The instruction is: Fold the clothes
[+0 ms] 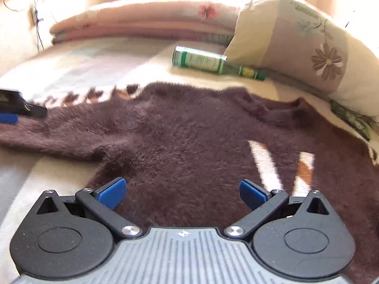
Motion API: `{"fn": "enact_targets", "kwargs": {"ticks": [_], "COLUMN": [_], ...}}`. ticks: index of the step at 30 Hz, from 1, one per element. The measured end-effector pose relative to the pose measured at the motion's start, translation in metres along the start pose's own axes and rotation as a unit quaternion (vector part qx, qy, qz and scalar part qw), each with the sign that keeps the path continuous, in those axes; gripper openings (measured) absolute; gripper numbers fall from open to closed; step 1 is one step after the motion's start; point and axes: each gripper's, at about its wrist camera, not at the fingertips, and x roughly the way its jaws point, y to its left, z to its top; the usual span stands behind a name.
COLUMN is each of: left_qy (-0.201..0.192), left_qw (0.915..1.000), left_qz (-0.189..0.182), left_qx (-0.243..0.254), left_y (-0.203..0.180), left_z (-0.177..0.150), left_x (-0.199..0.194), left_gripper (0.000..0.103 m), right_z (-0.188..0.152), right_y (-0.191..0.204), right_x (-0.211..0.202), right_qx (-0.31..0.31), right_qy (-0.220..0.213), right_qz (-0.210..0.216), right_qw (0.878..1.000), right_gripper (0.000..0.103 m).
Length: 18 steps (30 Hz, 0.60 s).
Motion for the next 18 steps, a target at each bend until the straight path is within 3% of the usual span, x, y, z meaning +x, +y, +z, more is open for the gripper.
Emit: {"fn": "enact_targets", "kwargs": {"ticks": [3,8,12,18], "left_qy": [-0.02,-0.021,-0.021,-0.023], "left_qw": [0.9996,0.9995,0.9995,0.9981], "left_qz": [-0.017,-0.02,-0.021,-0.046], "left_qx": [-0.012,-0.006,0.011,0.034], "left_y": [0.0,-0.007,-0.02,-0.041], "left_z": [0.006,0.006,0.003,0.003], "left_x": [-0.006,-0.007,-0.006,-0.005], "left_gripper": [0.102,0.102,0.102,0.102], "right_z": [-0.007,-0.017,-0.025,-0.039], "right_y": [0.021,0.027,0.0,-0.108], "right_x": [0.004,-0.035,-0.065,-0.066], "right_qx": [-0.009,-0.013,-0.026,0.063], "right_qy": [0.02,0.005,-0.05,-0.059], "right_qz": [0.009,0.126,0.067,-0.047], "right_qw": [1.0,0.992,0.996,0.995], "right_gripper": [0.103,0.103,0.103,0.103]}}
